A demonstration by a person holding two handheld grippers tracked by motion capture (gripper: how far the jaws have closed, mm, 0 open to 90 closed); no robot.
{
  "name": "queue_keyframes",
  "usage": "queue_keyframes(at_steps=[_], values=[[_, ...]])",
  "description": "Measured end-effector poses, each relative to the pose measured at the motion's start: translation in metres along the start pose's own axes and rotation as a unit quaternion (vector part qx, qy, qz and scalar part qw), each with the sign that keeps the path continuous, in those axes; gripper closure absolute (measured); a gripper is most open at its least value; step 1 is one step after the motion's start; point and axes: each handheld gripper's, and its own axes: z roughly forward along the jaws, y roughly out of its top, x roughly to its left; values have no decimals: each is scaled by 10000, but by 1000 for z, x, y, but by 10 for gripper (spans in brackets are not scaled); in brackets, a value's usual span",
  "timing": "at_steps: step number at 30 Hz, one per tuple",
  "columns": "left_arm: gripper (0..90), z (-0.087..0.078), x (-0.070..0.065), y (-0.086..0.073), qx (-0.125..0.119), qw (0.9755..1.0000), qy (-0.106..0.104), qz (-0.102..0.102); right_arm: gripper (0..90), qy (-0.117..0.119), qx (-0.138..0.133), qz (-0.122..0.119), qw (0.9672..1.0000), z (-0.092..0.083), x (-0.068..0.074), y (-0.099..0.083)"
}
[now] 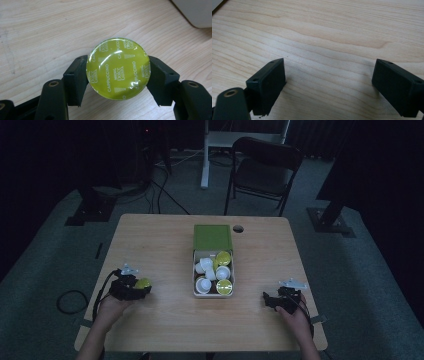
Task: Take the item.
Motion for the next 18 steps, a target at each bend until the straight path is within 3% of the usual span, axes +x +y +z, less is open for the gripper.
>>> queue_keyframes(at_steps=[18], values=[[386,0,13,-20,86,9997,125,-203,112,0,0,0,10000,0,0,0]])
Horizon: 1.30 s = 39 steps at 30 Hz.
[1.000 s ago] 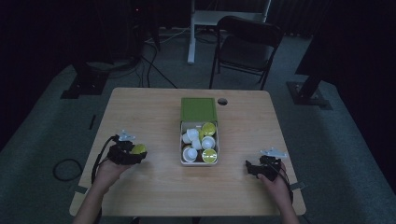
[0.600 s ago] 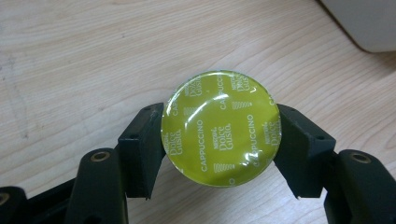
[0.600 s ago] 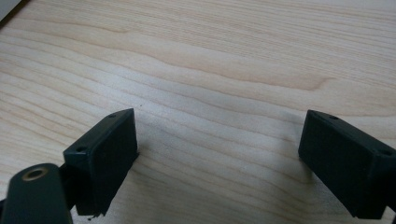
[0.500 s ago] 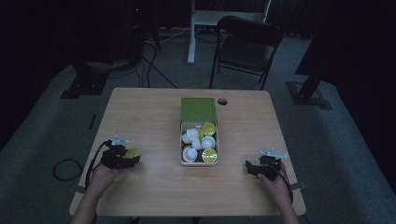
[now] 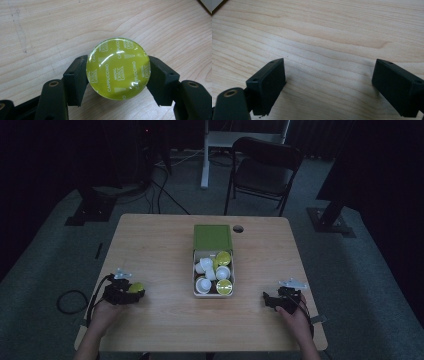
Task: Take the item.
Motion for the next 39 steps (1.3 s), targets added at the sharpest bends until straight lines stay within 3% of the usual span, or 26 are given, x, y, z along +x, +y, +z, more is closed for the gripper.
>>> queue_keyframes(at_steps=[16,21,26,35,39], values=[[385,10,-1,-3,144,9999,-55,-15,112,0,1,0,10000,0,0,0],[382,9,1,-2,173,9997,-111,-120,112,0,1,0,10000,0,0,0],[342,6,2,-1,44,9996,-158,-226,112,1,2,2,10000,0,0,0],[341,-5,3,6,-95,9997,-113,-218,112,1,1,2,10000,0,0,0],[311,-8,3,10,-178,9994,-204,-231,112,0,1,2,10000,0,0,0]])
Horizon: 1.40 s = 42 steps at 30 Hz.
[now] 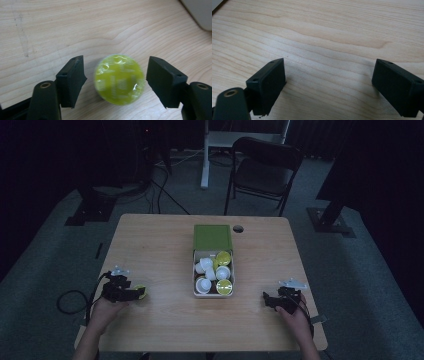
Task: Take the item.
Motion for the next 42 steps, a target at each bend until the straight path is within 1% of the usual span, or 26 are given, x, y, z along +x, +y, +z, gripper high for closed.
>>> queue_keyframes(at_steps=[1,2,3,4,7,11,13,15,16,18,19,20,22,23,24,25,26,27,28,29,31,33,34,35,39,42], values=[[254,-1,-1,1,-16,10000,-58,16,112,1,0,0,10000,0,0,0],[254,-1,-1,2,-28,10000,-83,16,112,1,0,0,10000,0,0,0],[219,-3,-3,6,-91,9998,-159,7,112,0,0,-1,10000,0,0,0],[193,-3,-3,6,-91,9998,-159,7,112,0,0,-1,10000,0,0,0],[192,-5,-6,11,-182,9995,-239,46,112,0,0,0,10000,0,0,0],[180,-7,-16,19,-257,9988,-350,212,111,1,0,0,10000,0,0,0],[168,-7,-25,26,-335,9977,-490,331,112,1,0,0,10000,0,0,0],[168,-6,-28,28,-361,9973,-524,367,112,1,-1,-1,10000,0,0,0],[143,-5,-31,29,-389,9967,-593,402,112,1,0,0,10000,0,0,0],[140,-3,-37,33,-403,9958,-676,477,112,1,0,0,10000,0,0,0],[137,0,-43,35,-430,9943,-784,572,112,1,0,0,10000,0,0,0],[101,2,-46,36,-408,9939,-829,606,112,1,0,0,10000,0,0,0],[94,5,-51,38,-392,9927,-870,736,112,1,0,-1,10000,0,0,0],[94,5,-51,38,-392,9927,-870,736,112,1,0,0,10000,0,0,0],[94,7,-57,39,-382,9912,-933,862,112,1,0,0,10000,0,0,0],[77,7,-57,39,-382,9912,-933,862,112,1,0,0,10000,0,0,0],[39,8,-60,39,-357,9905,-963,909,112,1,0,0,10000,0,0,0],[39,9,-63,39,-331,9899,-1000,950,112,1,0,0,10000,0,0,0],[16,10,-65,40,-311,9888,-1040,1023,111,1,0,0,10000,0,0,0],[16,12,-70,40,-305,9881,-1048,1079,112,1,1,0,10000,0,0,0],[16,13,-74,39,-371,9860,-1138,1161,112,1,0,0,10000,0,0,0],[16,14,-77,38,-422,9858,-1094,1204,112,1,0,0,10000,0,0,0],[16,16,-83,35,-465,9832,-1035,1431,112,1,0,0,10000,0,0,0],[16,16,-83,35,-465,9832,-1035,1431,112,1,0,0,10000,0,0,0],[16,22,-91,29,-507,9799,-1141,1559,112,2,1,0,10000,0,0,0],[16,29,-97,23,-449,9779,-1226,1633,112,1,0,0,10000,0,0,0]])
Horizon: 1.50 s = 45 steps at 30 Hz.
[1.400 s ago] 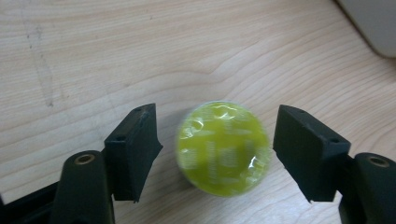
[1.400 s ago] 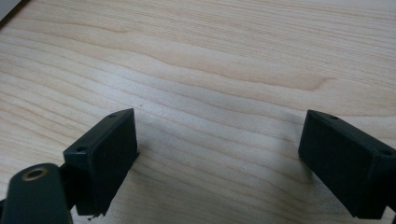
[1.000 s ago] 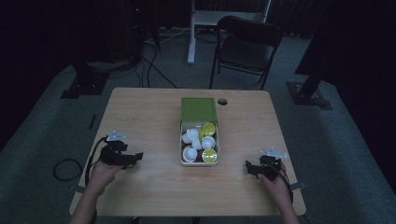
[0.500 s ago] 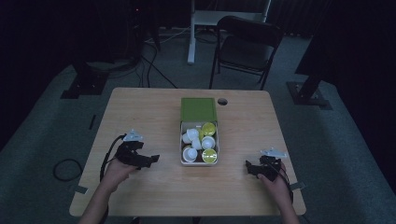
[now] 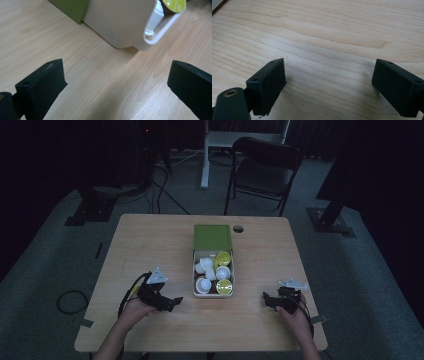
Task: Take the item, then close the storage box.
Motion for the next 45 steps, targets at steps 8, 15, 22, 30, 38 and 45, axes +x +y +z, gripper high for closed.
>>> queue_keyframes(at_steps=[8,15,22,30,38,45], values=[[16,6,-9,-6,-92,10000,15,-3,112,0,0,1,10000,0,0,0],[16,10,-15,-16,-233,9997,-65,-65,112,0,3,-1,10000,0,0,0],[17,15,-20,-21,-49,9998,-188,58,112,0,0,0,10000,0,0,0],[16,27,-22,-31,338,9988,-261,220,111,1,1,1,10000,0,0,0],[22,35,-23,-34,534,9973,-319,395,111,7,4,-12,10000,0,0,0],[29,36,-24,-32,544,9968,-387,434,111,60,9,-51,10000,0,0,1]])
